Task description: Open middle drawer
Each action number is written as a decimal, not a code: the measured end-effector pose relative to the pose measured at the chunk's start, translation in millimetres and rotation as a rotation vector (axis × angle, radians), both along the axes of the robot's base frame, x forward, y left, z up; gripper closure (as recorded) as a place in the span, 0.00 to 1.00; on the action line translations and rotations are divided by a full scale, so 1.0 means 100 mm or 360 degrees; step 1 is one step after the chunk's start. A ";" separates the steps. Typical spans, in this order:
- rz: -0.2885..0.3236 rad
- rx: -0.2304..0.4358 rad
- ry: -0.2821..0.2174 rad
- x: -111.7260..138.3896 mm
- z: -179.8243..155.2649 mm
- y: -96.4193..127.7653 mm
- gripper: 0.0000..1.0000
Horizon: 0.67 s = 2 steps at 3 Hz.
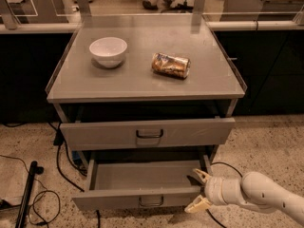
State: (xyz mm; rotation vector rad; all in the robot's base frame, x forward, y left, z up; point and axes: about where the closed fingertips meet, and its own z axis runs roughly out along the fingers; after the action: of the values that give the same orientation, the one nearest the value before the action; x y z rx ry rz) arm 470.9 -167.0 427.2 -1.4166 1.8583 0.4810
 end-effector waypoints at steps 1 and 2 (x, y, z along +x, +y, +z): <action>0.0002 0.0005 0.0015 -0.03 -0.02 -0.02 0.37; -0.0046 0.0021 0.0048 -0.17 -0.09 -0.18 0.60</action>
Offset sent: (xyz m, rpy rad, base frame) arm -0.0373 -0.0461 -0.0174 0.0234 0.0568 -0.0779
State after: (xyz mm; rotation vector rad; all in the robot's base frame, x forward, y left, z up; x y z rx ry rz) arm 453.8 -185.2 418.1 -1.3790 1.8935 0.5019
